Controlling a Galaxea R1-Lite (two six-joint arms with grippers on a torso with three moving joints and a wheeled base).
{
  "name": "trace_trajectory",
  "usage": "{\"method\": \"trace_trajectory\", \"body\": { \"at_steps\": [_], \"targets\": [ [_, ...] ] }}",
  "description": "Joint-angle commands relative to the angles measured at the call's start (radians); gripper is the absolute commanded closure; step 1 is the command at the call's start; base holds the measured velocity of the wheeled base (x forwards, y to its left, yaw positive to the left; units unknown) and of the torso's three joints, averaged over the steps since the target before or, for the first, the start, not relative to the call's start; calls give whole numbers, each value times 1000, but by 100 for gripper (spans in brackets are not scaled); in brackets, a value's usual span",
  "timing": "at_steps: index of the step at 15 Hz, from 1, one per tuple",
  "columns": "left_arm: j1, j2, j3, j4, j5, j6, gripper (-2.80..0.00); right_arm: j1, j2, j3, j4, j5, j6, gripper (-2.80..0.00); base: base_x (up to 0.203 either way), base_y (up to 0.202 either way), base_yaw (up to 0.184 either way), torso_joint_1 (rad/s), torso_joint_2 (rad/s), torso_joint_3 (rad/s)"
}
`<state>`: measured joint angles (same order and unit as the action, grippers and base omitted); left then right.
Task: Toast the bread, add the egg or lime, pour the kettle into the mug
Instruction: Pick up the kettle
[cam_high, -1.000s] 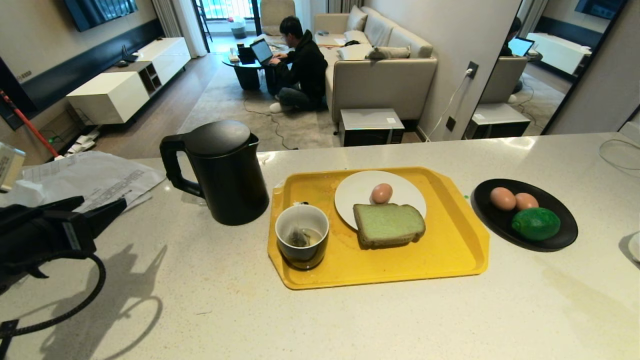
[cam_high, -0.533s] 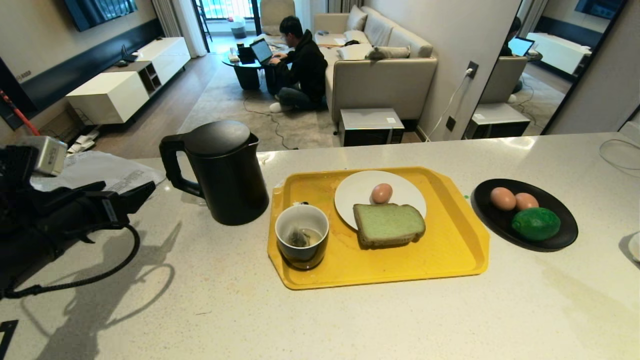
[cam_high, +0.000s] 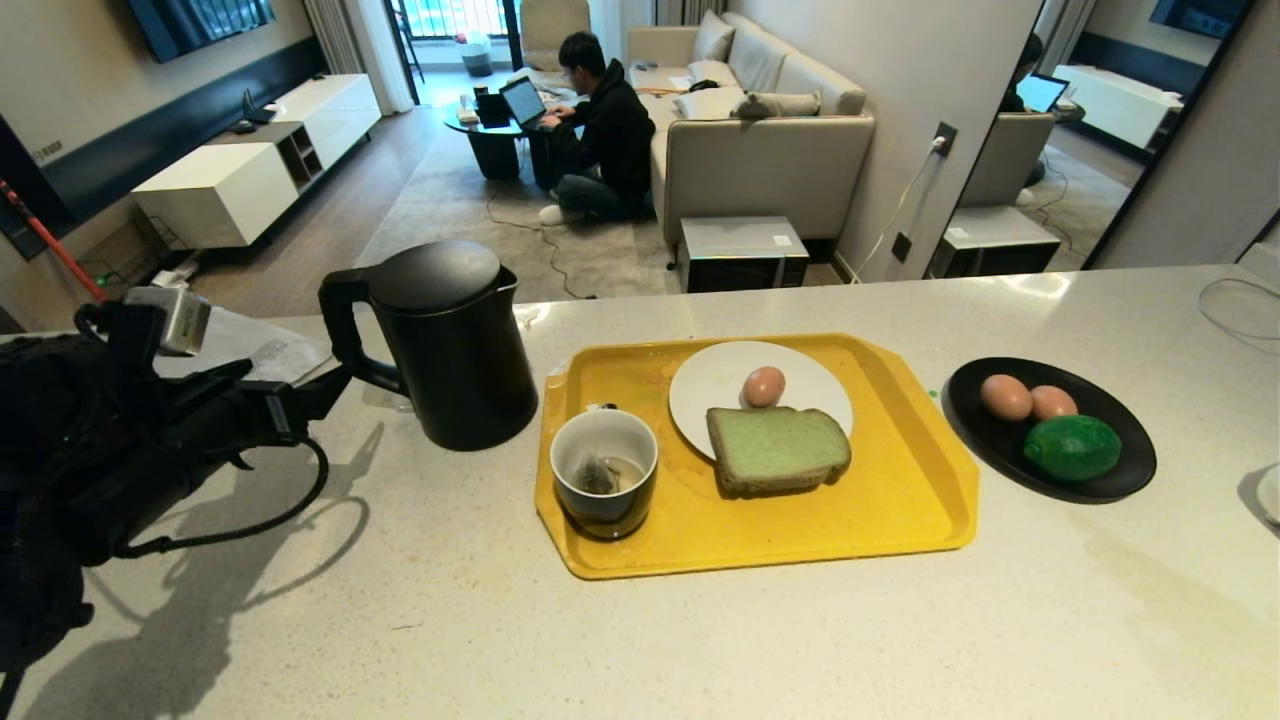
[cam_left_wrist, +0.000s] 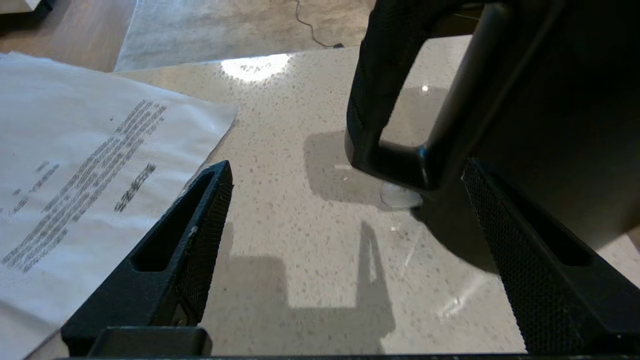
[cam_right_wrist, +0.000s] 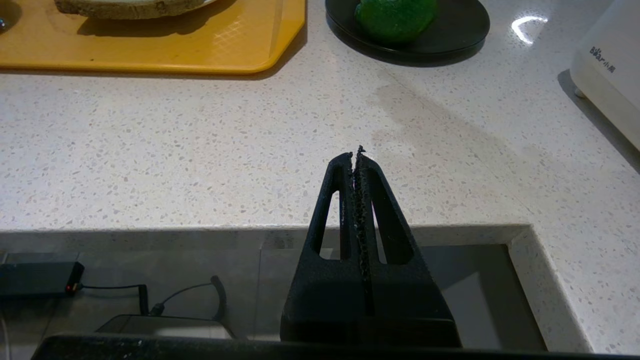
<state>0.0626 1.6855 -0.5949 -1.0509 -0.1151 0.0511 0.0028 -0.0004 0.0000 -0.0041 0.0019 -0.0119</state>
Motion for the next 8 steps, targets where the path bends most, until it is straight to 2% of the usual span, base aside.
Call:
{"method": "trace_trajectory", "body": {
  "at_steps": [1,8],
  "targets": [
    [0,67,-54,-12,-17,4,-280,0,0,2,0,0,0,0,0,0,0,0,0,0],
    [-12,165,-193,-6,-49,18,-280,0,0,2,0,1,1,0,0,0,0,0,0,0]
  ]
}}
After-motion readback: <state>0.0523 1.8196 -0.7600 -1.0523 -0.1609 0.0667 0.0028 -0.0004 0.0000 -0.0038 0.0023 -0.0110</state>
